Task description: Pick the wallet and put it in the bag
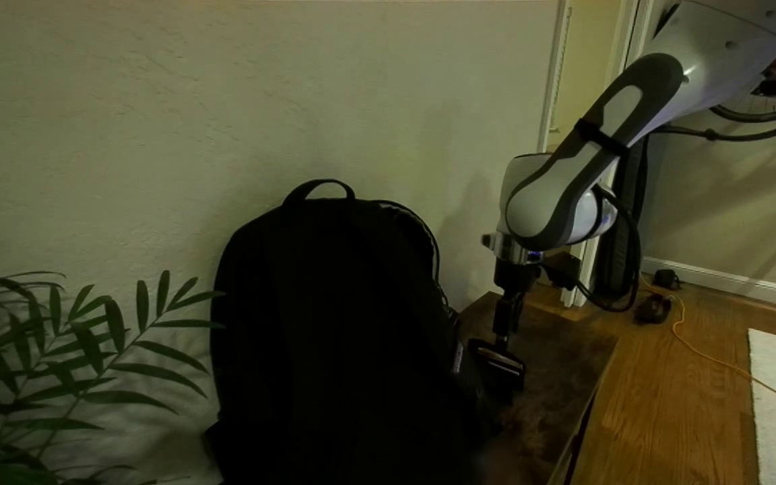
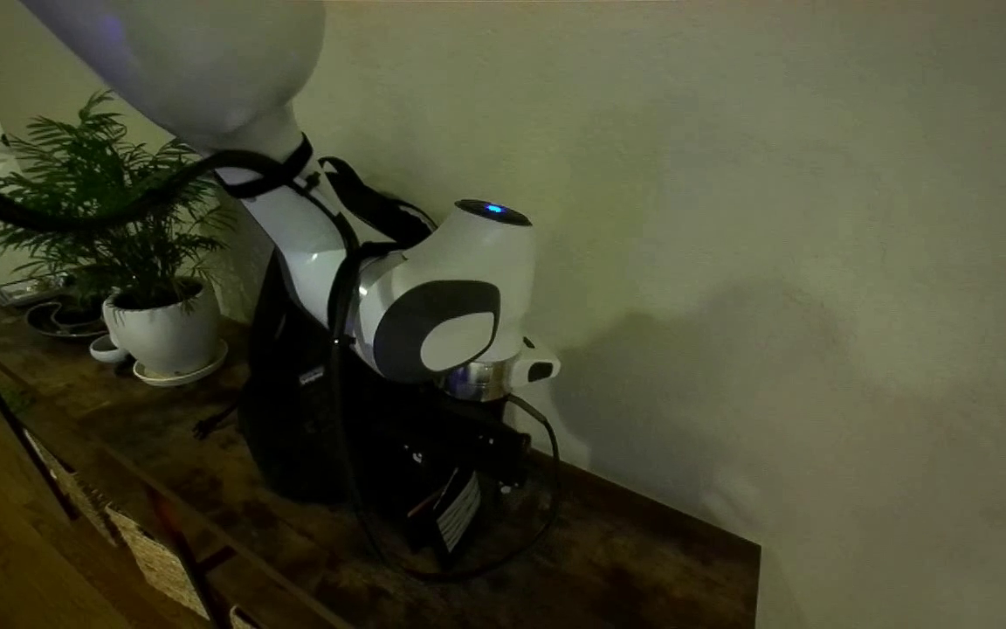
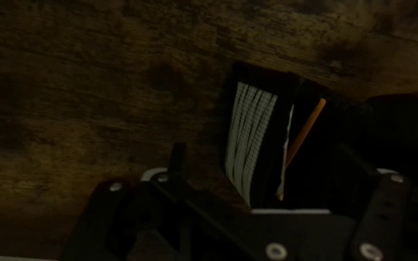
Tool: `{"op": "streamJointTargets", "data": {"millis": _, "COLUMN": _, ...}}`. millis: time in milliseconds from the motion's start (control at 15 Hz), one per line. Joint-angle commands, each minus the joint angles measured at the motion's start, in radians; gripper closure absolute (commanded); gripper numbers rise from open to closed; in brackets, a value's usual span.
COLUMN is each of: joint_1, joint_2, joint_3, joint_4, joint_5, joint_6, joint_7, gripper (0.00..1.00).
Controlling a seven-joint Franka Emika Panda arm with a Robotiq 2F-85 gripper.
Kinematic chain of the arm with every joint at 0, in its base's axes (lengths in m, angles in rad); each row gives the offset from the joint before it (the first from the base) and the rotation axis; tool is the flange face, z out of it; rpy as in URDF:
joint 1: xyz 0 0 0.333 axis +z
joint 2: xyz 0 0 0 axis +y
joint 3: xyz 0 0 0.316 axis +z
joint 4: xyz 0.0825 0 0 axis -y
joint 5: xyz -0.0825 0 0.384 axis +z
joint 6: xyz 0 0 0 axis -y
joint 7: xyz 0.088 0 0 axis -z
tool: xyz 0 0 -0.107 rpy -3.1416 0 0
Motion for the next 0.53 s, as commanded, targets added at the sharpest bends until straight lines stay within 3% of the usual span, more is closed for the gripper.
{"op": "streamJointTargets", "data": {"millis": 0, "joint_1": 0.045, "joint_2": -0.071, "joint_3": -0.028, "joint_4": -0.072, "joint_5": -0.042, "joint_6": 0.007, "joint_7": 0.039, "gripper": 0.0}}
{"op": "streamJointTargets", "data": {"millis": 467, "joint_1": 0.134, "joint_2": -0.14, "joint_3": -0.069, "joint_4": -0.132, "joint_5": -0.042, "joint_6": 0.003, "joint_7": 0.215, "gripper": 0.0}}
